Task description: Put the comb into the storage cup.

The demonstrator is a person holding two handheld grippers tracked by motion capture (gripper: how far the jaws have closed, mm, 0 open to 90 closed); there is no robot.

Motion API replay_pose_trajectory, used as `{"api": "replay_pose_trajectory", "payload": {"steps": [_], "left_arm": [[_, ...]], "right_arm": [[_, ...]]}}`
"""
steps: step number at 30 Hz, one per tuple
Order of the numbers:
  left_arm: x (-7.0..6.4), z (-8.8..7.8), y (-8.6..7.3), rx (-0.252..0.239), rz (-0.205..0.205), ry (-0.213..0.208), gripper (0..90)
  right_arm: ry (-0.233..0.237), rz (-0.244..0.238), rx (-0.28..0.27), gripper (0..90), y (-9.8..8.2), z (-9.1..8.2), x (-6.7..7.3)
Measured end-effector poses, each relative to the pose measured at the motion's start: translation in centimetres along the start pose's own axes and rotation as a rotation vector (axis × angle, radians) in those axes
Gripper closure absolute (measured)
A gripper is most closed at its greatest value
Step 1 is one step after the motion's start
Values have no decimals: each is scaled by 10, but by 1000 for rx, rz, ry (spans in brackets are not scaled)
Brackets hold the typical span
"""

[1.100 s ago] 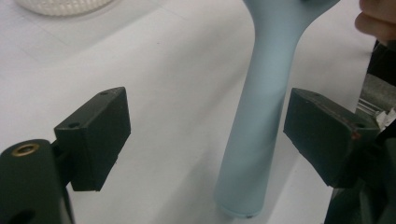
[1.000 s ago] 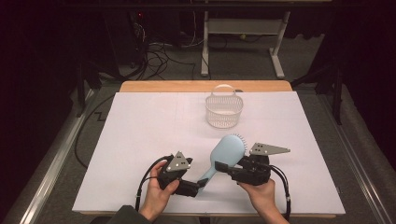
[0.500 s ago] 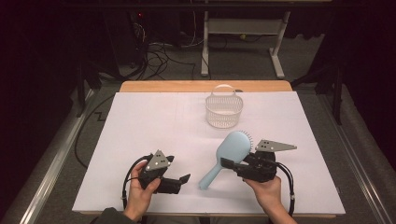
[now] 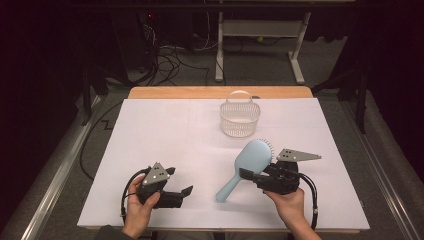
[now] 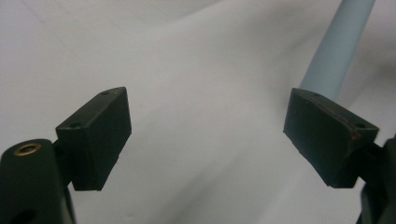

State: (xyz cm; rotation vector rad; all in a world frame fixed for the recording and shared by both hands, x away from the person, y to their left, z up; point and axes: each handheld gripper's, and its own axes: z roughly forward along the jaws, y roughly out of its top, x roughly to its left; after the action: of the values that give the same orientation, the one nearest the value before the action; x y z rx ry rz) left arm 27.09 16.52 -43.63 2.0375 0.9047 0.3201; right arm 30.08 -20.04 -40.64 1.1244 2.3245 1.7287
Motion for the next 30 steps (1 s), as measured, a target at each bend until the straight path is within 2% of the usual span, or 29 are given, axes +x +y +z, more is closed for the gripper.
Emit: {"api": "replay_pose_trajectory", "payload": {"steps": [7, 17, 19, 20, 22, 30], "left_arm": [[16, -14, -9, -40, -40, 41, 161], [31, -23, -21, -43, -76, 69, 161], [34, -25, -24, -59, -87, 71, 161], [39, -27, -26, -79, -111, 78, 161], [42, -29, -28, -98, -130, 81, 161], [49, -32, -33, -105, -123, 117, 161]], "right_arm": [[-3, 0, 6, 564, 2, -1, -1], [-12, 8, 14, 564, 6, -2, -5], [-12, 8, 15, 563, 6, -3, -5], [-14, 9, 18, 563, 8, -3, -5], [-17, 7, 24, 563, 9, -3, -6], [-20, 3, 29, 563, 15, -4, -6]]}}
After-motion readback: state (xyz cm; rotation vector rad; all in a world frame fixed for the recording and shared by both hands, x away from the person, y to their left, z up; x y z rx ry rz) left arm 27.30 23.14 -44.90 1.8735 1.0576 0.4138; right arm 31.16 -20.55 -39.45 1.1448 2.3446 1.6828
